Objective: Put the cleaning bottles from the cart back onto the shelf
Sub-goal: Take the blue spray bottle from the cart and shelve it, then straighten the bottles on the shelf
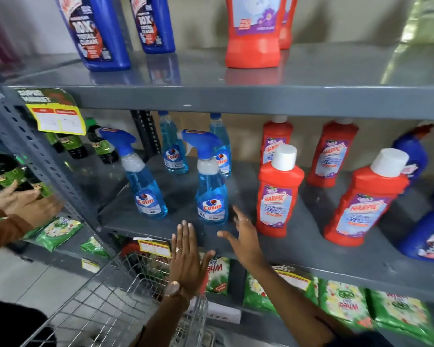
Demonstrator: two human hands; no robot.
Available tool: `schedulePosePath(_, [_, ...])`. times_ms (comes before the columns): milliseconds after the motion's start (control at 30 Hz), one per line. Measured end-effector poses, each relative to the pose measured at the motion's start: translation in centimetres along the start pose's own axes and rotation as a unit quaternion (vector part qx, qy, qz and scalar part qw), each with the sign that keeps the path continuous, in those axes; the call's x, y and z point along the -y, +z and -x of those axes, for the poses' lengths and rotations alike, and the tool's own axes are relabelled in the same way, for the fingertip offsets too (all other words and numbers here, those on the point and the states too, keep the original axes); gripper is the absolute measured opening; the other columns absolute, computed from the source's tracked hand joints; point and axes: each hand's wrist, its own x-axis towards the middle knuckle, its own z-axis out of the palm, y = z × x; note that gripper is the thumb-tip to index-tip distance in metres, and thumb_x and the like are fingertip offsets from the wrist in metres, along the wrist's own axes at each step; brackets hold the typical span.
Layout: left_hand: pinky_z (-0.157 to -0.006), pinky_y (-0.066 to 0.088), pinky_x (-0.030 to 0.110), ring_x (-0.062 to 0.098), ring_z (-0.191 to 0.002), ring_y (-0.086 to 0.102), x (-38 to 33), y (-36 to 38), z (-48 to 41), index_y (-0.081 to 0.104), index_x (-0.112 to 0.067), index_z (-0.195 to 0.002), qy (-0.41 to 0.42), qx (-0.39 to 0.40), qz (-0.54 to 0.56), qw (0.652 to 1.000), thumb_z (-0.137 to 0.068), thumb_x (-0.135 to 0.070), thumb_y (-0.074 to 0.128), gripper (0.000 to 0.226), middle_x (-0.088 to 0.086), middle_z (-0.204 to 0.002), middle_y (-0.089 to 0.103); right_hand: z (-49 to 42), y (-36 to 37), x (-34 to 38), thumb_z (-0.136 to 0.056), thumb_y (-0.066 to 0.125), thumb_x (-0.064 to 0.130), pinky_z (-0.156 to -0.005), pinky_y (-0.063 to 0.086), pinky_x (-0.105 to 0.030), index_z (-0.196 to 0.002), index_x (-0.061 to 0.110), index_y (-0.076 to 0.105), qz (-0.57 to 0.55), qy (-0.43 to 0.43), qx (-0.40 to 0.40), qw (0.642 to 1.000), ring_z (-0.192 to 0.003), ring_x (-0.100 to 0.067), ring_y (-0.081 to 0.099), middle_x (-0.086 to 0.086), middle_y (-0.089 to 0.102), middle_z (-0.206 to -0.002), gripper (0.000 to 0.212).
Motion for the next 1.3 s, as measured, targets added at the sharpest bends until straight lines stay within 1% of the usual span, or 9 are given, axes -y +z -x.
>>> schedulePosePath(133, [-0.121,-0.002,0.027,0.022,-0.146,0.011,-6.4,2.0,4.6,0.023,-0.008,-0.146,0.127,-0.017,0.095,0.987,-0.091,-0.059,0.028,0.076,0.011,-0.155,0.019,7.0,-6.0,-2.9,-0.079,0.072,0.035,-0.072,0.051,-0.013,-0.081,0.037,0.066,-0.005,0.017,-0.125,0.992,-0.079,0.002,0.067,0.017,0.072,-0.085,0.007])
schedulePosePath(267, [-0.117,0.012,0.018,0.009,-0.138,0.026,-15.3,3.3,5.4,0.027,-0.021,-0.144,0.231,0.008,0.212,0.949,-0.092,-0.048,0.043,0.061,0.001,-0.148,0.039,10.5,-15.2,-4.5,-0.077,0.074,0.035,-0.062,0.039,-0.009,-0.072,0.030,0.051,-0.011,0.006,-0.357,0.934,-0.063,-0.005,0.051,0.001,0.057,-0.071,0.024])
schedulePosePath(400, [-0.118,0.015,0.025,0.007,-0.142,0.015,-24.3,3.4,1.8,0.007,-0.024,-0.145,0.174,0.059,0.363,0.913,-0.083,-0.054,0.052,0.083,-0.009,-0.154,0.013,12.0,-23.7,-6.5,-0.070,0.082,0.028,-0.087,0.037,-0.016,-0.113,0.013,0.050,0.111,0.050,-0.498,0.858,-0.098,-0.022,0.049,-0.022,0.052,-0.107,0.056])
schedulePosePath(467, [-0.119,0.014,0.031,0.013,-0.143,0.016,-27.3,3.6,-0.7,0.006,-0.016,-0.147,0.120,0.076,0.417,0.898,-0.069,-0.057,0.066,0.106,-0.001,-0.155,0.016,11.4,-27.1,-7.7,-0.060,0.087,0.030,-0.102,0.031,-0.040,-0.132,-0.001,0.039,0.167,0.105,-0.499,0.844,-0.120,-0.038,0.042,-0.029,0.047,-0.128,0.092])
schedulePosePath(567, [-0.114,0.034,0.041,0.021,-0.131,0.045,-29.5,4.5,-4.0,0.019,-0.007,-0.146,0.027,0.130,0.496,0.858,-0.054,-0.018,0.090,0.117,0.010,-0.144,0.044,9.9,-31.0,-8.6,-0.049,0.093,0.025,-0.110,0.031,-0.051,-0.141,-0.004,0.027,0.137,0.140,-0.434,0.879,-0.130,-0.039,0.039,-0.027,0.041,-0.142,0.116])
schedulePosePath(700, [-0.096,0.053,0.039,0.020,-0.100,0.066,-29.4,6.1,-6.2,0.059,-0.011,-0.115,0.004,0.165,0.477,0.864,-0.049,-0.004,0.091,0.074,0.010,-0.112,0.071,8.5,-32.6,-9.5,-0.047,0.093,0.011,-0.091,0.047,-0.019,-0.129,0.009,0.040,0.065,0.084,-0.421,0.901,-0.103,-0.011,0.057,-0.013,0.058,-0.123,0.098])
schedulePosePath(833, [-0.091,0.054,0.034,0.020,-0.099,0.069,-29.4,6.4,-6.1,0.063,-0.019,-0.107,0.006,0.155,0.470,0.869,-0.048,-0.009,0.092,0.067,0.007,-0.108,0.073,8.0,-32.2,-10.5,-0.045,0.094,0.030,-0.091,0.047,-0.030,-0.129,0.019,0.039,0.083,0.085,-0.430,0.895,-0.104,-0.022,0.060,-0.010,0.062,-0.120,0.100])
schedulePosePath(1167, [-0.094,0.054,0.031,0.002,-0.099,0.066,-29.1,7.2,-6.1,0.059,-0.045,-0.098,0.019,0.149,0.437,0.887,-0.041,-0.043,0.089,0.064,-0.011,-0.106,0.071,8.1,-32.2,-11.0,-0.043,0.089,0.036,-0.077,0.043,-0.021,-0.122,0.032,0.040,0.075,0.087,-0.426,0.897,-0.089,-0.012,0.055,0.009,0.054,-0.102,0.092])
schedulePosePath(1300, [-0.095,0.053,0.030,-0.001,-0.099,0.064,-29.1,7.2,-6.1,0.058,-0.046,-0.101,0.013,0.150,0.422,0.894,-0.043,-0.042,0.089,0.066,-0.014,-0.106,0.069,8.4,-32.3,-10.1,-0.046,0.091,0.036,-0.095,0.043,-0.026,-0.138,0.024,0.031,0.078,0.105,-0.401,0.907,-0.112,-0.018,0.052,0.001,0.053,-0.123,0.110])
